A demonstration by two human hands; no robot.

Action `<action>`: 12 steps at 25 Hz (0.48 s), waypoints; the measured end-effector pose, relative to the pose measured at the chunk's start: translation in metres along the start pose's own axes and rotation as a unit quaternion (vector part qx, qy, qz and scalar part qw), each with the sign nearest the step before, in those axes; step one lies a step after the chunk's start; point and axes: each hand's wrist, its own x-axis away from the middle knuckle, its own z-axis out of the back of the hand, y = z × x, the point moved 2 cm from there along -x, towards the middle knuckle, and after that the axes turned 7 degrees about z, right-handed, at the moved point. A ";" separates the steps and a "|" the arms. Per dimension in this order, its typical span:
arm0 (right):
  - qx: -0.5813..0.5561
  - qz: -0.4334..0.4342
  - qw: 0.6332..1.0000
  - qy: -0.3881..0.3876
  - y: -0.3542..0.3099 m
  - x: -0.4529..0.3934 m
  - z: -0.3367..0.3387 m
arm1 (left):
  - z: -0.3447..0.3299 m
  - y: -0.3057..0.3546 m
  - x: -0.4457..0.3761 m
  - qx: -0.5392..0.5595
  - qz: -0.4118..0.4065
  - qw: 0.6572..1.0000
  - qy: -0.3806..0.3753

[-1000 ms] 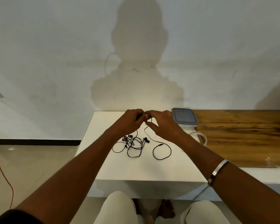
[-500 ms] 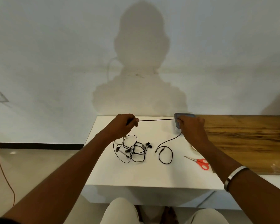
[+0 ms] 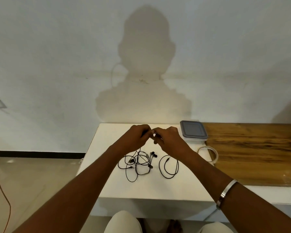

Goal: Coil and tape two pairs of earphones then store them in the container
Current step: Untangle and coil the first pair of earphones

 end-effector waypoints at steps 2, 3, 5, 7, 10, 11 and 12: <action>0.058 0.014 0.998 0.012 0.011 0.000 0.005 | 0.003 -0.003 0.002 0.006 0.015 1.000 -0.006; 0.077 0.017 0.996 0.030 0.017 0.002 0.010 | 0.004 -0.004 0.003 0.006 0.022 1.000 -0.008; 0.089 0.001 0.994 0.067 0.027 0.007 0.021 | 0.006 -0.006 0.005 -0.002 0.029 1.000 -0.007; 0.126 -0.017 0.989 0.074 0.033 0.013 0.027 | 0.006 -0.006 0.005 -0.005 0.023 1.000 -0.010; 0.128 -0.048 0.985 0.103 0.044 0.021 0.028 | 0.005 -0.006 0.005 -0.006 0.020 1.000 -0.015; 0.122 -0.059 0.983 0.122 0.049 0.024 0.029 | 0.005 -0.007 0.005 -0.008 0.021 1.000 -0.017; 0.125 -0.068 0.980 0.141 0.053 0.027 0.031 | 0.005 -0.009 0.005 -0.011 0.022 1.000 -0.016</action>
